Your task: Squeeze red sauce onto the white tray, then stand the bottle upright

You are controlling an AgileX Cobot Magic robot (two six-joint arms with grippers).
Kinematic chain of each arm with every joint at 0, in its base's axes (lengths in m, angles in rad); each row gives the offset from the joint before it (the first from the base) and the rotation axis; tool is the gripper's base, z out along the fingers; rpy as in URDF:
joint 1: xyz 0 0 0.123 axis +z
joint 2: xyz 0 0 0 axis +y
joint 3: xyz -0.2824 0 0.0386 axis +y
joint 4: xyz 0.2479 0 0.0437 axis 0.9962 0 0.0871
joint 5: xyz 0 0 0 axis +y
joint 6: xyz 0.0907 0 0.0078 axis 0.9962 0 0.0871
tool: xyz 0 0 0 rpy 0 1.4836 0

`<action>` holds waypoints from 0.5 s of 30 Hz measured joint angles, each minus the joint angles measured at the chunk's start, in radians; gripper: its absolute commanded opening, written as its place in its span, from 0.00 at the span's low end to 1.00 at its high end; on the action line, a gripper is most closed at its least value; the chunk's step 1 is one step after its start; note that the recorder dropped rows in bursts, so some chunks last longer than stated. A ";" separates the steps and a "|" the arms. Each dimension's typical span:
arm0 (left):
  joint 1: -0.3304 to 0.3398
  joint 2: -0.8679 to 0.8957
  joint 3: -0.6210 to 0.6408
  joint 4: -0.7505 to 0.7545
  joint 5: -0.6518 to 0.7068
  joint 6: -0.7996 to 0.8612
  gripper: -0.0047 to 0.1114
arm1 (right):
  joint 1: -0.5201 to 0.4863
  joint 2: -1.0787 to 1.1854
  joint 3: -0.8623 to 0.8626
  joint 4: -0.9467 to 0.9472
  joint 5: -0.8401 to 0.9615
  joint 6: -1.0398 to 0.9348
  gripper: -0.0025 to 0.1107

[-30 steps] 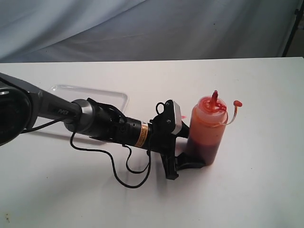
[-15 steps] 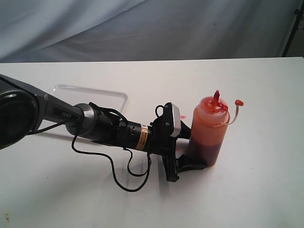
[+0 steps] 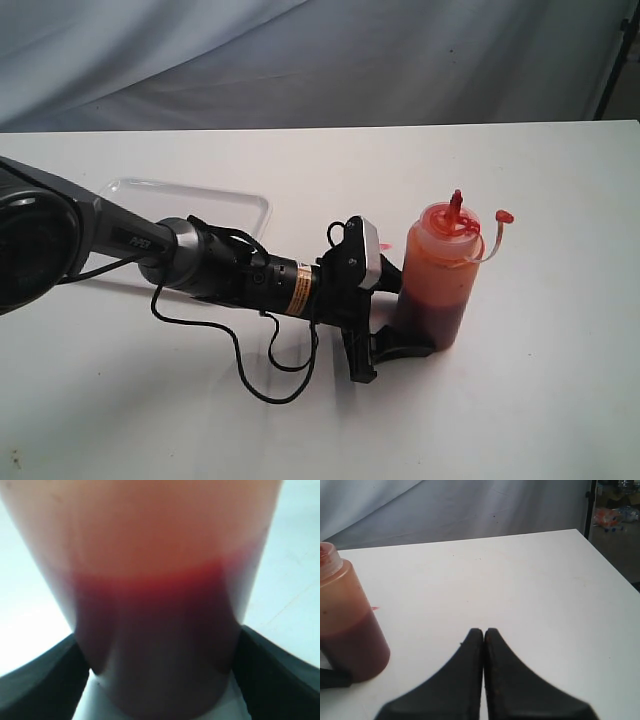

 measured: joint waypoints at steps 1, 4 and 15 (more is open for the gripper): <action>0.000 0.000 0.000 0.000 0.000 0.000 0.64 | 0.000 0.000 0.000 0.000 0.000 0.000 0.02; 0.000 0.000 0.000 0.000 0.000 0.000 0.68 | 0.000 0.000 0.000 0.000 0.000 0.000 0.02; 0.000 0.002 0.000 -0.033 -0.003 0.081 0.94 | 0.000 0.000 0.000 0.000 0.000 0.000 0.02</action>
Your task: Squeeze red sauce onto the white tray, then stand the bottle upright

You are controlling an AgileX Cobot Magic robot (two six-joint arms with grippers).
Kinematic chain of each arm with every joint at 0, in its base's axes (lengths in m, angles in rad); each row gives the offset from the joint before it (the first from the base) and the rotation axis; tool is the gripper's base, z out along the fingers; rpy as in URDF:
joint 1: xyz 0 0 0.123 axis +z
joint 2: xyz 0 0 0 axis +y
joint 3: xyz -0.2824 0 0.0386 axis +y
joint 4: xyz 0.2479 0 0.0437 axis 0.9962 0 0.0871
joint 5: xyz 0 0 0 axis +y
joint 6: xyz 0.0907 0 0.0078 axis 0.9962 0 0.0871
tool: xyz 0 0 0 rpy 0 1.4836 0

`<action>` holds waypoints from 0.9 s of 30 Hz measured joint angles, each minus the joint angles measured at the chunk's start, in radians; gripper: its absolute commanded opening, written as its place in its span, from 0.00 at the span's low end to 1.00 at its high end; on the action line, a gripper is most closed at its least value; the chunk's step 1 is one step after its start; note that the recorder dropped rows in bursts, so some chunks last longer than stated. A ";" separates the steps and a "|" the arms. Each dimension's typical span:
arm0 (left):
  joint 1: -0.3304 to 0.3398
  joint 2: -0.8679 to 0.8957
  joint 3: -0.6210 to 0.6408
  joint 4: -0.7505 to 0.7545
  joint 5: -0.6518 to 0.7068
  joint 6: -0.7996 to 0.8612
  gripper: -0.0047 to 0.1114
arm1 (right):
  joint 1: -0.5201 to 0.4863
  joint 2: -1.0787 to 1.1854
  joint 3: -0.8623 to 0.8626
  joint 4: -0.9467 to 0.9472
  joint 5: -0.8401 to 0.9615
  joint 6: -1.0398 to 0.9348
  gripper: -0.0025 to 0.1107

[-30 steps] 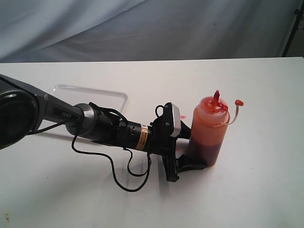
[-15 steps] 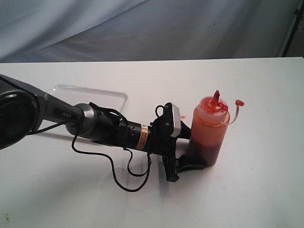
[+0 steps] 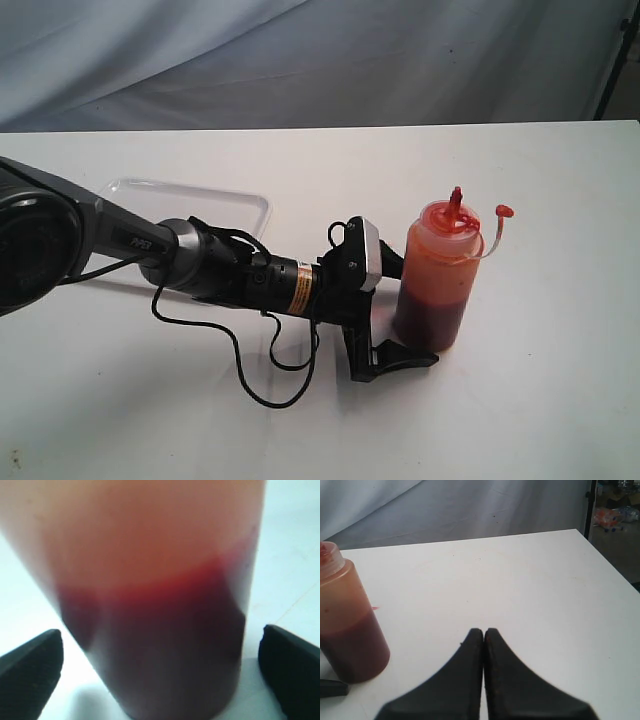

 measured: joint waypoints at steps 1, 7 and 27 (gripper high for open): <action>0.000 0.000 0.000 0.000 0.000 0.001 0.94 | 0.000 0.000 0.000 0.000 0.000 0.000 0.02; 0.000 0.000 0.000 0.000 0.000 0.002 0.94 | 0.000 0.000 0.000 0.000 0.000 0.000 0.02; -0.002 0.012 0.000 -0.118 -0.029 -0.061 0.94 | 0.000 0.000 0.000 0.000 0.000 0.000 0.02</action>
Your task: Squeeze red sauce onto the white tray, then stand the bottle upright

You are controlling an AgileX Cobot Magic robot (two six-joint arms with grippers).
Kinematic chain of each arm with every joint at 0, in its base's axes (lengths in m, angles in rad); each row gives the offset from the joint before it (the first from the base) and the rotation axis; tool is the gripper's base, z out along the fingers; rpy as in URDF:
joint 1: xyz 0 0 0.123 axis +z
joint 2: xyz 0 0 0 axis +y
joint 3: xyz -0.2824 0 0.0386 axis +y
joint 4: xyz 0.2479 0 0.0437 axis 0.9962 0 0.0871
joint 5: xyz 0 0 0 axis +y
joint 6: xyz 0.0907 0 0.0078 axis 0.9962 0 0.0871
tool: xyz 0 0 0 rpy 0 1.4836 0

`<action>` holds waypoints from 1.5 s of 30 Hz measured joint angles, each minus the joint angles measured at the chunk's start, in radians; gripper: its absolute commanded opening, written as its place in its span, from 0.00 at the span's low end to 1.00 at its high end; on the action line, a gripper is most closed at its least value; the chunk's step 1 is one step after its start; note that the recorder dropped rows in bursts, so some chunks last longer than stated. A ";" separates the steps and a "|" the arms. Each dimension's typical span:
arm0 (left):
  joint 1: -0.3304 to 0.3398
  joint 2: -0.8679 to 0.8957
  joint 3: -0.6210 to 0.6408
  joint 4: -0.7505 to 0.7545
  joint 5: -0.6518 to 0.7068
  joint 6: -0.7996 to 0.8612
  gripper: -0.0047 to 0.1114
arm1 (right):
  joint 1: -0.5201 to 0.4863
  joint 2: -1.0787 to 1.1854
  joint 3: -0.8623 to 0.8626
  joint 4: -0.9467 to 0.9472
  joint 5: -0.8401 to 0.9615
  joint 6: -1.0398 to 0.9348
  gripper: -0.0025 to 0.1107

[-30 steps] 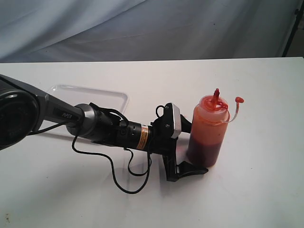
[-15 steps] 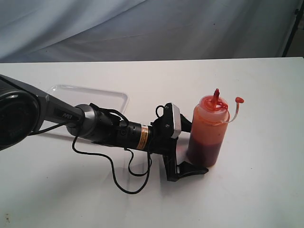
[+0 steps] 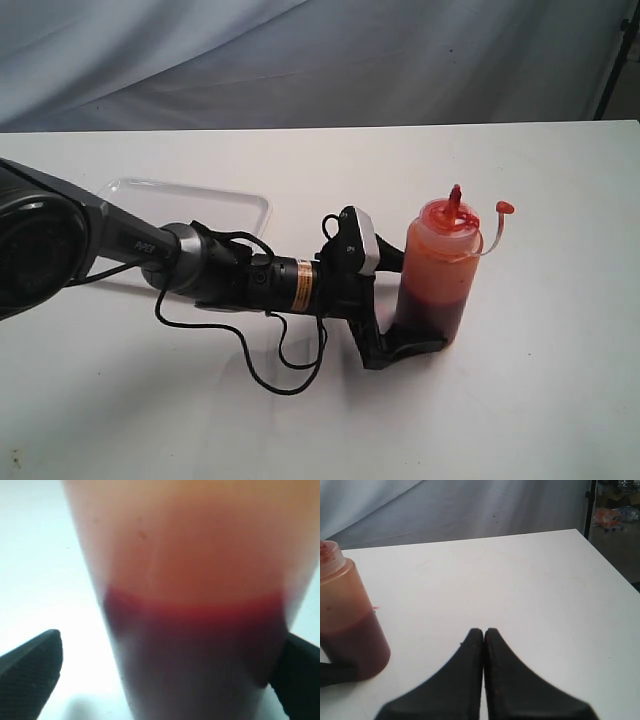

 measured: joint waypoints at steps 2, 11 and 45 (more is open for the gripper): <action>-0.002 0.008 0.000 -0.009 0.000 0.000 0.94 | 0.000 0.000 0.000 0.000 0.000 0.000 0.02; -0.009 0.024 0.000 -0.033 -0.039 0.003 0.94 | 0.000 0.000 0.000 0.000 0.000 0.000 0.02; -0.039 0.129 -0.144 -0.078 -0.077 -0.019 0.94 | 0.000 0.000 0.000 0.000 0.000 0.000 0.02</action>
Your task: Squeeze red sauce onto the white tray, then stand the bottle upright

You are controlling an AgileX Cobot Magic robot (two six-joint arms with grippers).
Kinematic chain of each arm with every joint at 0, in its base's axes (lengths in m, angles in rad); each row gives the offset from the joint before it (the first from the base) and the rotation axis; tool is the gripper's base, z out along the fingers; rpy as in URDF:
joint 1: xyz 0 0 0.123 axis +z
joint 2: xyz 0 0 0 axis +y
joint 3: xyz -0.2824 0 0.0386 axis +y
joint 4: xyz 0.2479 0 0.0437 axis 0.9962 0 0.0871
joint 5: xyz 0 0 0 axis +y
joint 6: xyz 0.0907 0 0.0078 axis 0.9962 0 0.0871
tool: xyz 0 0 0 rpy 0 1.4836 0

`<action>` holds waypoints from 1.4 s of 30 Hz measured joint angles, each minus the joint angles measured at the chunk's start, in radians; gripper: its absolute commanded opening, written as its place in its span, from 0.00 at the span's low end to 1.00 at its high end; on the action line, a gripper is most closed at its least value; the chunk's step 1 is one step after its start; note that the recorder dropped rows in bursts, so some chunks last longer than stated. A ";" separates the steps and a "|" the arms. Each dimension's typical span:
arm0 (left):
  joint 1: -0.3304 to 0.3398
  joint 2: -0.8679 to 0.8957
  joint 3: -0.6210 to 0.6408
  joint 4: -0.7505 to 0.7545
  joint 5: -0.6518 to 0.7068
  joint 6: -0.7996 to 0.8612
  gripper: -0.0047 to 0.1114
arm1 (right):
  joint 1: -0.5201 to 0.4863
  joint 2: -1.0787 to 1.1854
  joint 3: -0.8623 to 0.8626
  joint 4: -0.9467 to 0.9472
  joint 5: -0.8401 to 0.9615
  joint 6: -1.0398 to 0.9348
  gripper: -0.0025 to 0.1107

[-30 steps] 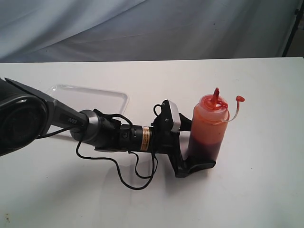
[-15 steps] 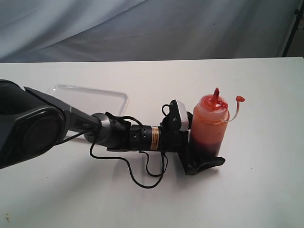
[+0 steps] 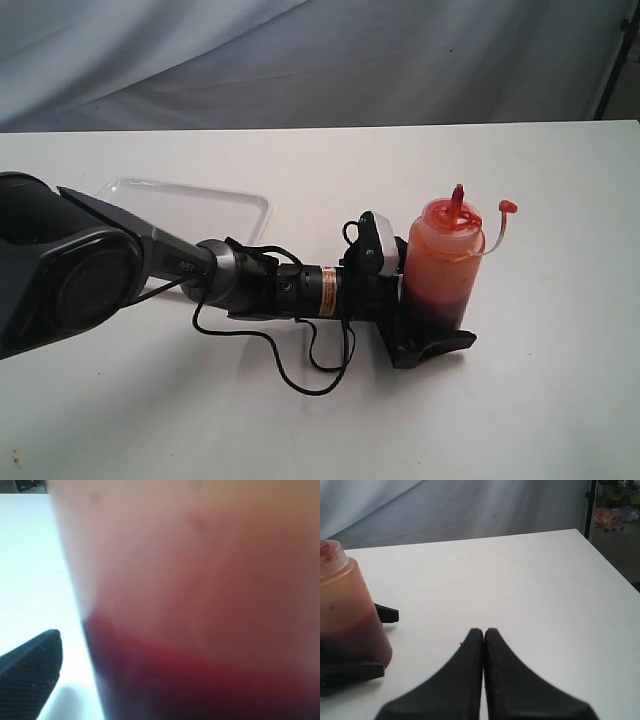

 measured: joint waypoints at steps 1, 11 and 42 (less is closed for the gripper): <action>0.000 0.000 0.000 0.000 0.000 0.000 0.94 | 0.000 0.000 0.000 0.000 0.000 0.000 0.02; 0.000 0.000 0.000 0.000 0.000 0.000 0.94 | 0.000 0.000 0.000 0.000 0.000 0.000 0.02; 0.190 -0.100 0.000 0.291 -0.119 -0.138 0.04 | 0.000 0.000 0.000 0.000 0.000 0.000 0.02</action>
